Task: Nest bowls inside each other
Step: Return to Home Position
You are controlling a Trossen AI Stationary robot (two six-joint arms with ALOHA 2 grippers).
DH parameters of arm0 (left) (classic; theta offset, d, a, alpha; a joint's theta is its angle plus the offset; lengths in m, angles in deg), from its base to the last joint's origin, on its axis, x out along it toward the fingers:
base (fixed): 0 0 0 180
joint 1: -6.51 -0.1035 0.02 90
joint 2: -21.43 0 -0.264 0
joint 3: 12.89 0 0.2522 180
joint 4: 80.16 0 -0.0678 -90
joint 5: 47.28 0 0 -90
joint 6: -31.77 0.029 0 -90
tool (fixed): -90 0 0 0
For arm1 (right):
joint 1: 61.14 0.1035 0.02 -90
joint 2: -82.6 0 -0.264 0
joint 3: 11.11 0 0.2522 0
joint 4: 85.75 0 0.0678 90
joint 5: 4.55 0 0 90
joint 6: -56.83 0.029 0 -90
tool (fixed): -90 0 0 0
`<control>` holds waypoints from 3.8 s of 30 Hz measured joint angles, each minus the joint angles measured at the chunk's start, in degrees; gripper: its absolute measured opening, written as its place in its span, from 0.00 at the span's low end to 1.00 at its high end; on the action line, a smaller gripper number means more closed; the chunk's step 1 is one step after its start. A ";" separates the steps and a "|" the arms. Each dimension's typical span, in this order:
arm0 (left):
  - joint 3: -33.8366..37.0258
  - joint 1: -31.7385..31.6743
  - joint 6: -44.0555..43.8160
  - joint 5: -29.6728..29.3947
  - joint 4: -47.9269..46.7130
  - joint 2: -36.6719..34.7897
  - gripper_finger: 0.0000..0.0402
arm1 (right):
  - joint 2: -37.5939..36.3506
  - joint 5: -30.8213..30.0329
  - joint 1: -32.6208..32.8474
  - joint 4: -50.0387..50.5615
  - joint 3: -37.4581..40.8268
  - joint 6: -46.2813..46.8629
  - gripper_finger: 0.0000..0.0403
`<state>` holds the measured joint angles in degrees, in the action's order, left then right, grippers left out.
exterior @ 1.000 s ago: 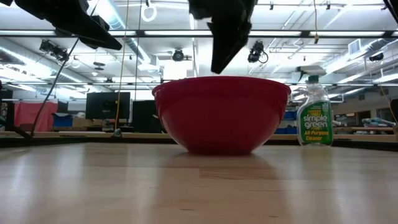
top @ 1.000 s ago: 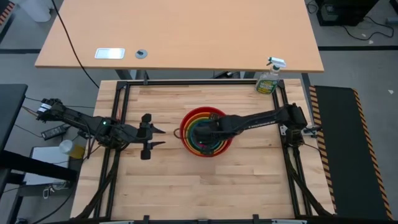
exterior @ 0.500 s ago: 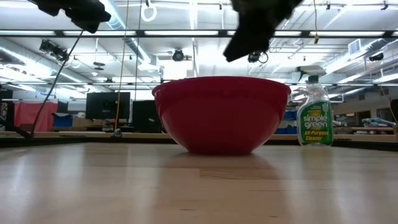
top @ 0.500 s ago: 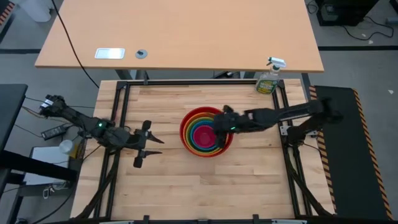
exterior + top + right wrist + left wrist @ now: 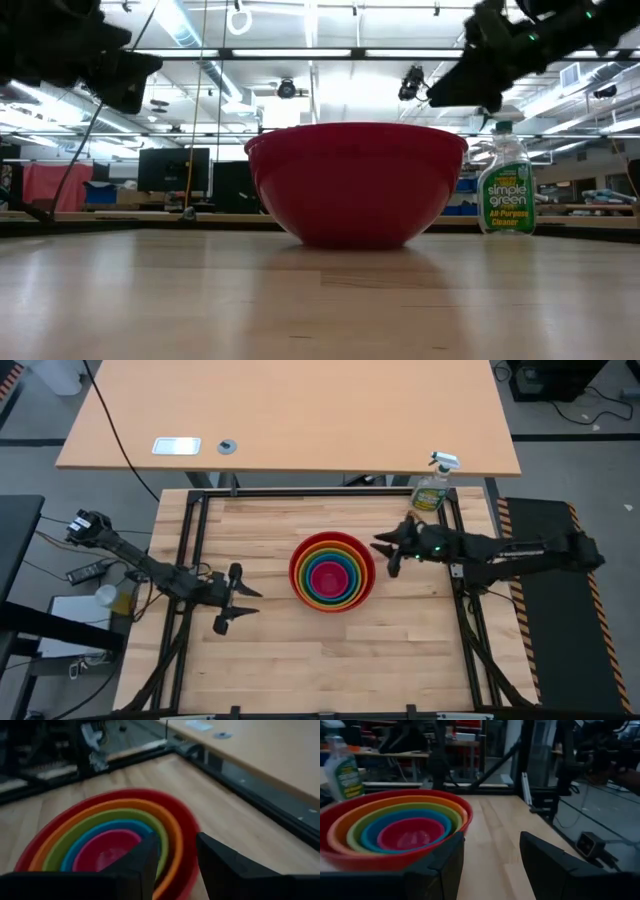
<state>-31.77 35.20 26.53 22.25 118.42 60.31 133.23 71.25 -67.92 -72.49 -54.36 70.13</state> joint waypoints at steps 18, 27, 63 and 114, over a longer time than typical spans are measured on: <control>4.63 0.15 2.13 -5.56 -11.77 -21.86 0.48 | -17.29 7.43 -10.35 -19.43 21.29 -0.34 0.35; 4.65 0.77 1.98 -6.06 -18.65 -27.78 0.48 | -27.05 7.27 -10.09 -14.61 22.53 0.36 0.31; 4.70 4.93 16.01 -9.09 -16.27 -29.52 0.48 | -34.14 8.94 -4.49 -6.44 28.89 -3.54 0.30; 4.74 -17.38 8.93 -4.41 -16.35 -29.51 0.48 | -34.14 8.92 -4.49 -6.31 28.87 -5.53 0.30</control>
<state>-27.03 17.83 35.46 17.84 102.07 30.80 99.09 80.17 -72.41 -78.80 -25.49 64.60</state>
